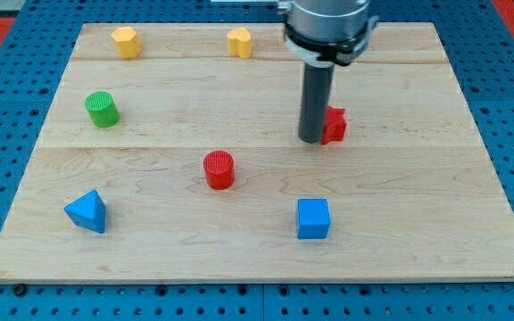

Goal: Place the red star parallel to the green circle

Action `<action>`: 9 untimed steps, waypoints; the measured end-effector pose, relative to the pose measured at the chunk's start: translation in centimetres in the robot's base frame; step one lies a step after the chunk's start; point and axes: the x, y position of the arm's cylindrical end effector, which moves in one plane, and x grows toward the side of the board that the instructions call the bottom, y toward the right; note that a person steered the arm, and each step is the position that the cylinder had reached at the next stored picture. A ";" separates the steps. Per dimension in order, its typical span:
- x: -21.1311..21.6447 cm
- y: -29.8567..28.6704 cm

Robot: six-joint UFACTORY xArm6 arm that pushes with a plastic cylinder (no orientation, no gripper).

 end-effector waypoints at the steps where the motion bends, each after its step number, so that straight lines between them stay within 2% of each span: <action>1: 0.0 2.9; 2: -0.2 4.4; 4: -1.0 -0.9; 7: -1.8 4.3; 9: -0.8 3.2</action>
